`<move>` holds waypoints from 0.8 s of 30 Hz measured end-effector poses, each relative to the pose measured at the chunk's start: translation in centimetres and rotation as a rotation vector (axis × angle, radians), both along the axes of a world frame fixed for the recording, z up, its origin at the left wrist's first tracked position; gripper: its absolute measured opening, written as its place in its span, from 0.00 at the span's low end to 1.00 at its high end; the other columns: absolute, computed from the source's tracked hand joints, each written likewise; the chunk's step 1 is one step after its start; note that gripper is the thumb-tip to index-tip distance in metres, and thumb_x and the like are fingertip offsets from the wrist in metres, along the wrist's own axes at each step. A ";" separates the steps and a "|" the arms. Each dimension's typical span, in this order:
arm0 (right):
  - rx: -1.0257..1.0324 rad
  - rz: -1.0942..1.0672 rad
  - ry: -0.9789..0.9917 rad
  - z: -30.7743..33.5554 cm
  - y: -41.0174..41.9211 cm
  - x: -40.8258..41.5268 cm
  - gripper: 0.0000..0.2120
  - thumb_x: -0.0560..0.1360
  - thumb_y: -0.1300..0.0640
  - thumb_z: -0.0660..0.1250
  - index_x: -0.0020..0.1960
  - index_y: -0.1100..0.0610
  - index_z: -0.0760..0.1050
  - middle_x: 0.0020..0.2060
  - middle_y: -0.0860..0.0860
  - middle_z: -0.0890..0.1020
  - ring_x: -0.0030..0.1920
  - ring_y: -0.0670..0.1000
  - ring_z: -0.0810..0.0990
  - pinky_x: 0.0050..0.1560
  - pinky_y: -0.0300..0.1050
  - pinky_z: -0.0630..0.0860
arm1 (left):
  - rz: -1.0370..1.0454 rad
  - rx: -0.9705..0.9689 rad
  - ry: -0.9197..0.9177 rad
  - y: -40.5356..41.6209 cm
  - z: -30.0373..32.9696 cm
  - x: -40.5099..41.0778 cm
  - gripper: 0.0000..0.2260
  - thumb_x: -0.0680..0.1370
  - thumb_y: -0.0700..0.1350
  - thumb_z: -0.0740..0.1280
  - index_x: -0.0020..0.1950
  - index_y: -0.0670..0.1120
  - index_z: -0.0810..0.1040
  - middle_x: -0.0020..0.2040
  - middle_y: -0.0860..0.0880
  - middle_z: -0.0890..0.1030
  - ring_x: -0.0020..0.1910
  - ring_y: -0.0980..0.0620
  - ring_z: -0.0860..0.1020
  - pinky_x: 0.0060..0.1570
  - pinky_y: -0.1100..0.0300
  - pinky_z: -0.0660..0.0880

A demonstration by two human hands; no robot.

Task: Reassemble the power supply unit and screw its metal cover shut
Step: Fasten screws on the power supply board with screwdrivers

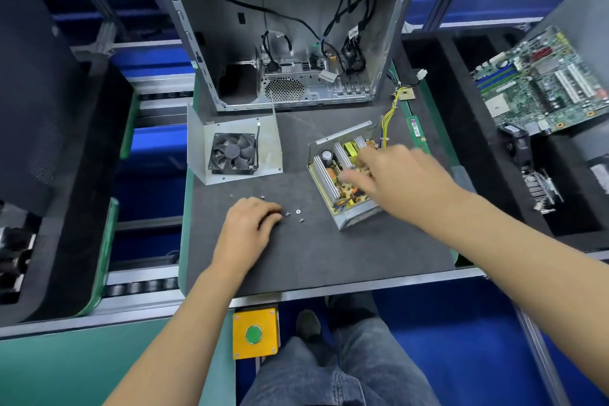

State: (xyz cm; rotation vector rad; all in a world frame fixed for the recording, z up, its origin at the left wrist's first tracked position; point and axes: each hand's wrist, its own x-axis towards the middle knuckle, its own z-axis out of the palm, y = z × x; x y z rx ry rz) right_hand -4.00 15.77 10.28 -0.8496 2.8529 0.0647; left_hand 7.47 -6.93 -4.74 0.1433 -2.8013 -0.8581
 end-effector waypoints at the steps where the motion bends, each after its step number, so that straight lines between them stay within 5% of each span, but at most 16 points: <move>1: -0.107 -0.014 -0.130 -0.3 0.2 0.1 0.19 0.79 0.37 0.59 0.56 0.52 0.71 0.48 0.53 0.75 0.50 0.63 0.78 0.47 0.52 0.74 | -0.027 -0.042 0.031 0.5 0.1 -0.2 0.03 0.75 0.39 0.75 0.49 0.43 0.85 0.43 0.46 0.82 0.43 0.40 0.78 0.47 0.46 0.74; 4: -0.311 0.049 -0.299 -0.9 0.7 0.0 0.07 0.77 0.53 0.66 0.53 0.51 0.72 0.50 0.47 0.73 0.51 0.54 0.75 0.55 0.54 0.74 | -0.111 -0.100 0.104 1.9 -0.1 -0.5 0.03 0.74 0.41 0.76 0.47 0.44 0.86 0.41 0.45 0.80 0.40 0.40 0.77 0.42 0.45 0.74; 9: -0.558 -0.099 -0.233 -0.7 3.0 -0.9 0.06 0.72 0.57 0.71 0.40 0.48 0.76 0.37 0.42 0.78 0.39 0.42 0.75 0.38 0.31 0.69 | -0.114 -0.140 0.111 3.3 -0.7 -0.6 0.02 0.74 0.41 0.76 0.45 0.45 0.85 0.40 0.46 0.79 0.38 0.42 0.76 0.38 0.46 0.75; 11: -0.650 -0.187 -0.247 -0.8 4.1 -1.0 0.06 0.71 0.58 0.72 0.39 0.48 0.77 0.34 0.41 0.80 0.36 0.41 0.76 0.36 0.29 0.68 | -0.088 -0.144 0.109 3.4 -0.8 -0.7 0.01 0.75 0.41 0.75 0.45 0.44 0.84 0.40 0.46 0.78 0.38 0.41 0.75 0.39 0.46 0.74; 14: -0.770 -0.318 -0.334 -1.6 5.8 -1.1 0.07 0.71 0.58 0.71 0.39 0.47 0.77 0.33 0.43 0.82 0.30 0.44 0.77 0.34 0.35 0.73 | -0.064 -0.162 0.086 4.0 -0.9 -0.8 0.01 0.77 0.38 0.72 0.45 0.42 0.82 0.42 0.44 0.77 0.39 0.40 0.74 0.40 0.44 0.74; 17: -0.963 -0.487 -0.454 -2.6 6.8 -1.0 0.08 0.73 0.59 0.73 0.40 0.47 0.78 0.32 0.49 0.83 0.33 0.53 0.81 0.38 0.55 0.78 | -0.038 -0.114 0.077 4.3 -0.9 -0.7 0.02 0.78 0.36 0.69 0.47 0.42 0.79 0.44 0.44 0.77 0.42 0.41 0.74 0.45 0.45 0.74; 20: -1.160 -0.586 -0.538 -3.4 6.9 -0.6 0.11 0.73 0.62 0.74 0.38 0.48 0.77 0.31 0.50 0.82 0.33 0.52 0.80 0.37 0.47 0.75 | 0.214 0.413 -0.007 4.9 0.0 -0.7 0.05 0.80 0.38 0.67 0.47 0.46 0.78 0.44 0.51 0.82 0.43 0.51 0.79 0.48 0.58 0.75; 22: -1.255 -0.606 -0.592 -3.7 6.4 -0.3 0.10 0.71 0.61 0.74 0.38 0.48 0.78 0.30 0.51 0.81 0.32 0.51 0.79 0.34 0.42 0.74 | 0.374 0.996 -0.052 5.4 1.2 -0.9 0.05 0.80 0.37 0.68 0.47 0.46 0.81 0.42 0.48 0.85 0.41 0.53 0.82 0.44 0.62 0.77; 24: -1.309 -0.621 -0.640 -4.0 5.9 -0.3 0.08 0.69 0.58 0.74 0.37 0.47 0.78 0.31 0.51 0.81 0.32 0.50 0.79 0.34 0.40 0.75 | 0.394 1.337 -0.050 5.7 2.3 -0.9 0.05 0.78 0.37 0.70 0.46 0.45 0.84 0.42 0.43 0.86 0.40 0.51 0.83 0.41 0.62 0.79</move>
